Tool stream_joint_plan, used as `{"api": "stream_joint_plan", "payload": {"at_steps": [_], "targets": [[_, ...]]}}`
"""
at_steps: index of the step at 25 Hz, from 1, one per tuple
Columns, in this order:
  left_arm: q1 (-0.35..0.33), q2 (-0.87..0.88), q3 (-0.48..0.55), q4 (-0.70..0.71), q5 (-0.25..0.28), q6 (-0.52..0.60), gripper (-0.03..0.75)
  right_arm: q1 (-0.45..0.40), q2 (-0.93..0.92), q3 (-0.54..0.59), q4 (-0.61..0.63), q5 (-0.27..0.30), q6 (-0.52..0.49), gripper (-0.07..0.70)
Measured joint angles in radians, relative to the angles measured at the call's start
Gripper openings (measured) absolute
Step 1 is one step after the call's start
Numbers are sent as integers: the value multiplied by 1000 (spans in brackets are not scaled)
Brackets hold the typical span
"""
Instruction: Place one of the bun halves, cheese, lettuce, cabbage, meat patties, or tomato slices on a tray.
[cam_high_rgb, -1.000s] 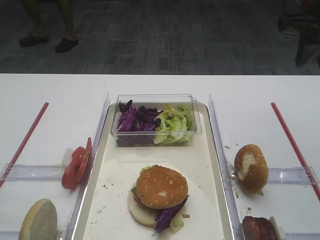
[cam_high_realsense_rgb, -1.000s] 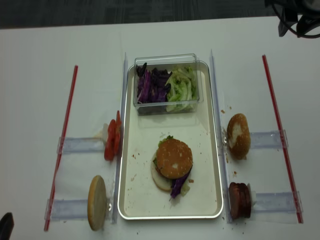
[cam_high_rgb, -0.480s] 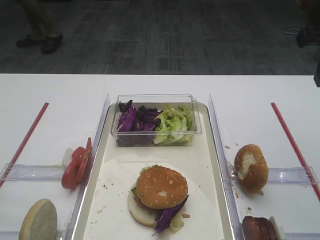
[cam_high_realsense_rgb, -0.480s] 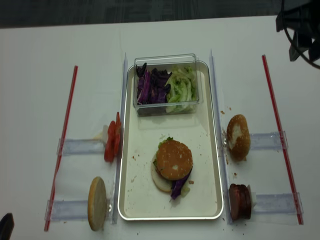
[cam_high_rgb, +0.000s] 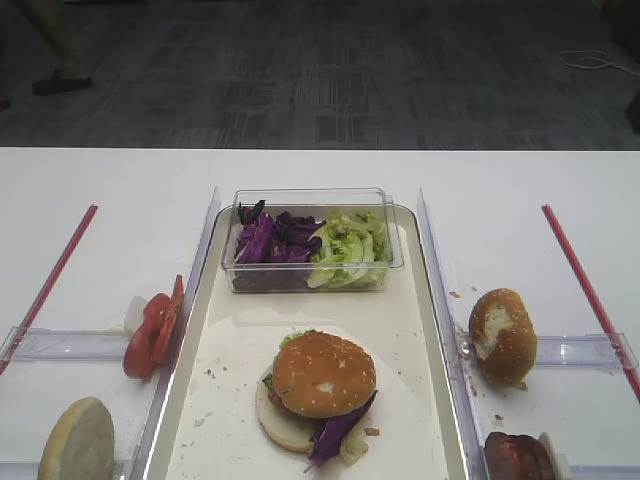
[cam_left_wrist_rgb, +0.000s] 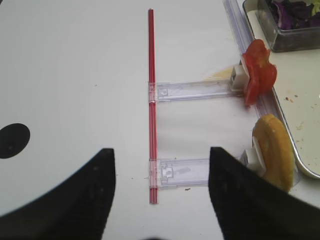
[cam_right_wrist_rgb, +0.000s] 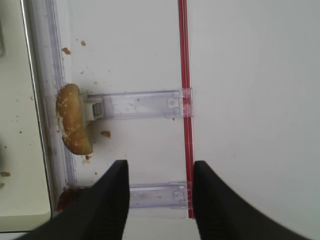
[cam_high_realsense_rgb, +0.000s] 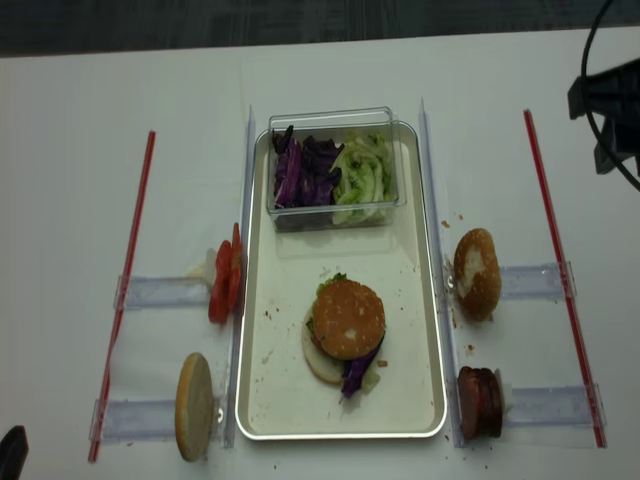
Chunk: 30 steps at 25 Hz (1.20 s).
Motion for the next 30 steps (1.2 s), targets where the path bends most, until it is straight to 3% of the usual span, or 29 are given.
{"api": "stream_joint_plan", "payload": {"at_steps": [9,18,30], "targets": [[0,0,0,0,0,0,417,0,-171,114,18,2,2,321],[0,0,0,0,0,0,417,0,-331,144,19,4,-20,321],[0,0,0,0,0,0,417,0,-709,381,-17,21,-77,321]]}}
